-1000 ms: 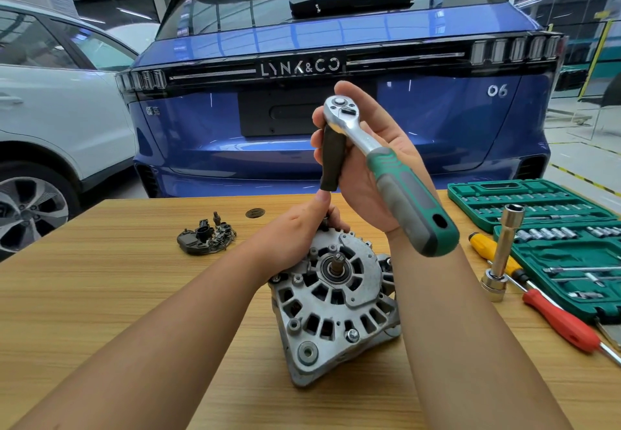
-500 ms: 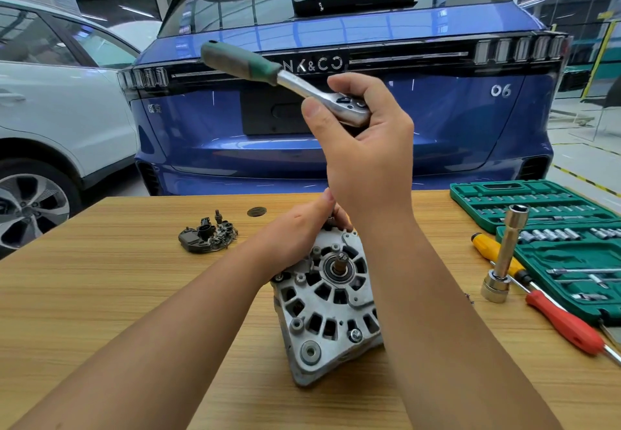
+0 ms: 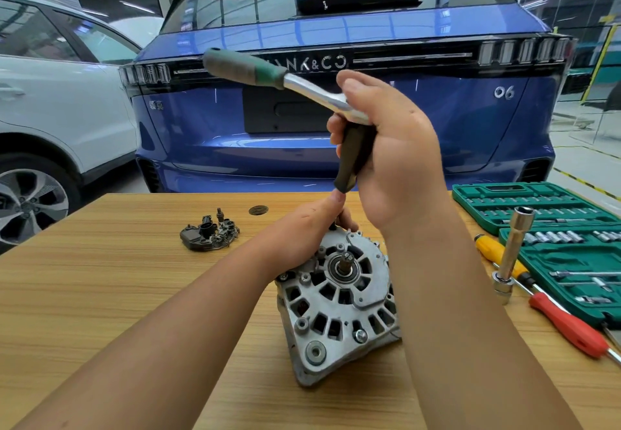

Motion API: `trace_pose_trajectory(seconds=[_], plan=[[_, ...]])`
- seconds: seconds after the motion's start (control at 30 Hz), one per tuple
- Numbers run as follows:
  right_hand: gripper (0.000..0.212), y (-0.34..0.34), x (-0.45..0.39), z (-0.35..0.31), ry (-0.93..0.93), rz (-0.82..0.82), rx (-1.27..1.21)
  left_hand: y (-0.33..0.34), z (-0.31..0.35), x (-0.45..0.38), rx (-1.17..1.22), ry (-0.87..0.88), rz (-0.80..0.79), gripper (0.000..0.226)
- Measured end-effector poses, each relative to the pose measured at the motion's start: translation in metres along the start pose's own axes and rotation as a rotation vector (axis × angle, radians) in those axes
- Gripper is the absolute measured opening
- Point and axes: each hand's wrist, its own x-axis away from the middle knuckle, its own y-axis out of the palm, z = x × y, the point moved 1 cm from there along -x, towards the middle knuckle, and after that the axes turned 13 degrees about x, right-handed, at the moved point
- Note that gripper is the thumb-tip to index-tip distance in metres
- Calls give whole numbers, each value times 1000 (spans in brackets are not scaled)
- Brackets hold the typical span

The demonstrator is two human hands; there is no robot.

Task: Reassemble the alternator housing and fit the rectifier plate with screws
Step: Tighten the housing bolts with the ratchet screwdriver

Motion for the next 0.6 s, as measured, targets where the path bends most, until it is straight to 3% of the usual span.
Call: trace_pose_trajectory(seconds=[0.2,0.3,0.5,0.6], plan=[[39,-25,-6,-10,221,-283,-156,0,2,2,12,-24,4,75],[33,-29,-7,-8,190,-307,-107,0,3,3,29,-30,-8,75],[15,-6,2,-4,-155,111,382,1,5,3,-1,-5,-6,69],[13,4,6,-2,-247,222,439,1,3,2,-24,1,3,68]])
